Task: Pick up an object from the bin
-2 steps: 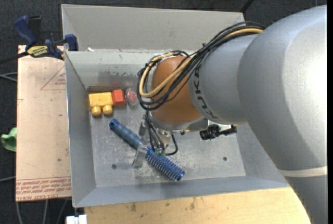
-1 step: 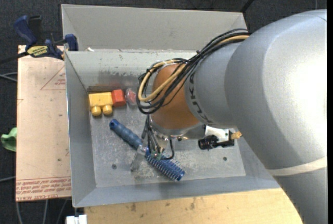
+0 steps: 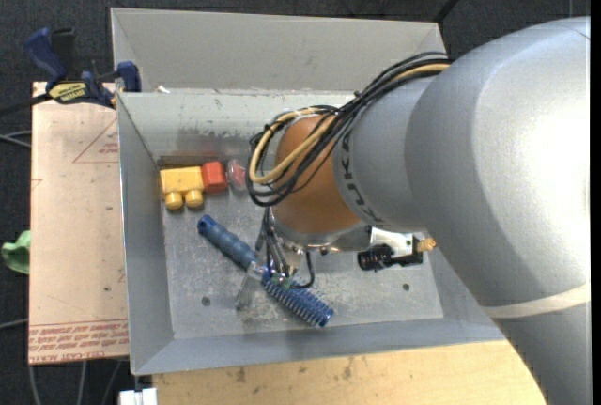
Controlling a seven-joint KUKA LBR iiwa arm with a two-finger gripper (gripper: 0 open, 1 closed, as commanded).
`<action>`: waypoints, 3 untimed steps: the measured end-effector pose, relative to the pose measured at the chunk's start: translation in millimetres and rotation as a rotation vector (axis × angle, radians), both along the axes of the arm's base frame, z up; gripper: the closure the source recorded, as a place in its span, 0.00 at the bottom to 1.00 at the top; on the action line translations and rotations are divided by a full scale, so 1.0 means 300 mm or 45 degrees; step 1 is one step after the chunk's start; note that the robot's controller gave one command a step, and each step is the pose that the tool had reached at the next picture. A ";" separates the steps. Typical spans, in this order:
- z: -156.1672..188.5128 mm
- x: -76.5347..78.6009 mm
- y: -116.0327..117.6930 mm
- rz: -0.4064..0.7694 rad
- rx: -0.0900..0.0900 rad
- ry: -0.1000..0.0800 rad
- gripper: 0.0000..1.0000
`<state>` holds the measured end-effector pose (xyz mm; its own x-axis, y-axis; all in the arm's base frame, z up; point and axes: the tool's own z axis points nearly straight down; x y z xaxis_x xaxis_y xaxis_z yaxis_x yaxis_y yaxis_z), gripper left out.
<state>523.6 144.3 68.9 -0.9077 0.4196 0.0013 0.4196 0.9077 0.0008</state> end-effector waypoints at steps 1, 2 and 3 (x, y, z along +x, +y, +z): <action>0.002 0.001 0.000 0.000 0.001 -0.001 1.00; 0.254 0.007 0.001 0.003 0.001 -0.009 1.00; 0.273 0.009 0.001 0.005 -0.001 -0.002 1.00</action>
Offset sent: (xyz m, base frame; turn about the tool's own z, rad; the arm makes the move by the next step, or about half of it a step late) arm 0.0000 0.0000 0.0000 0.0000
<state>526.1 144.7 150.8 -0.9095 0.4157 -0.0006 0.4157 0.9095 0.0010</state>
